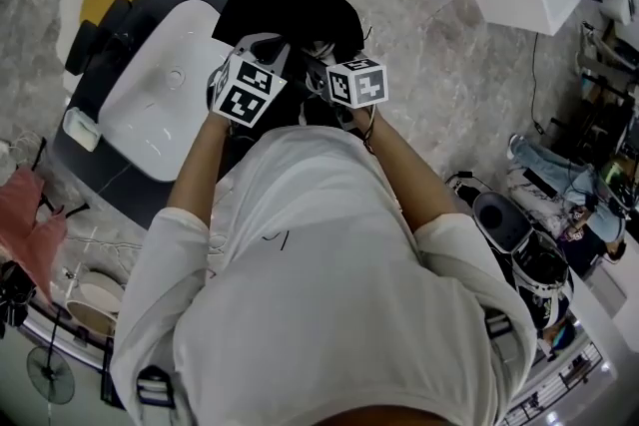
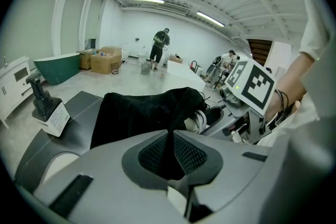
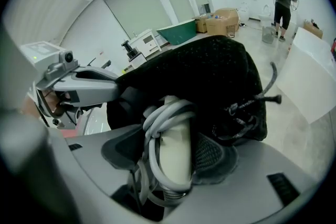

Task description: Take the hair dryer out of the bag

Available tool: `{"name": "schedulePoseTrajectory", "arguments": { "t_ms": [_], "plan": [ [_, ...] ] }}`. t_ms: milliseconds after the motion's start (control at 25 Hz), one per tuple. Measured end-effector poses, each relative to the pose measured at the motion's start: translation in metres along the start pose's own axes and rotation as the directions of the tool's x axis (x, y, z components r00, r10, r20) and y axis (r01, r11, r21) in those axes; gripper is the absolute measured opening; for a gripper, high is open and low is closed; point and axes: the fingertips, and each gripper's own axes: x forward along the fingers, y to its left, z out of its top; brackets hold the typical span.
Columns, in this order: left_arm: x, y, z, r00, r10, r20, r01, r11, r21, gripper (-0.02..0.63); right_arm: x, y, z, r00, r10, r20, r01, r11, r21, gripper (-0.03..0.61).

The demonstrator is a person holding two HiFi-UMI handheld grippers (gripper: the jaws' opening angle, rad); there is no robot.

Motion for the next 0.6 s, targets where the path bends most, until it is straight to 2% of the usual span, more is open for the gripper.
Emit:
{"name": "schedulePoseTrajectory", "arguments": {
  "t_ms": [240, 360, 440, 520, 600],
  "plan": [
    [-0.01, -0.028, 0.002, 0.998, -0.068, -0.004, 0.068, 0.994, 0.086, 0.043, -0.016, -0.006, -0.003, 0.998, 0.058, 0.005, -0.058, 0.989, 0.135, 0.262],
    [-0.011, -0.037, 0.002, 0.997, -0.072, -0.007, 0.072, 0.993, 0.09, 0.043, -0.025, -0.01, -0.001, 0.998, 0.057, 0.007, -0.058, 0.988, 0.143, 0.262],
    [-0.012, -0.038, 0.003, 0.999, -0.049, -0.007, 0.05, 0.995, 0.09, 0.043, -0.026, -0.011, -0.004, 0.999, 0.054, -0.005, -0.053, 0.995, 0.087, 0.262],
    [-0.013, -0.034, 0.003, 1.0, -0.007, -0.006, 0.007, 0.997, 0.077, 0.043, -0.03, -0.011, -0.006, 0.999, 0.026, -0.026, -0.027, 0.999, -0.04, 0.262],
    [-0.014, -0.029, 0.006, 0.999, 0.036, -0.001, -0.036, 0.998, 0.044, 0.043, -0.035, -0.01, -0.008, 0.999, 0.005, -0.048, -0.013, 0.984, -0.176, 0.262]
  ]
}}
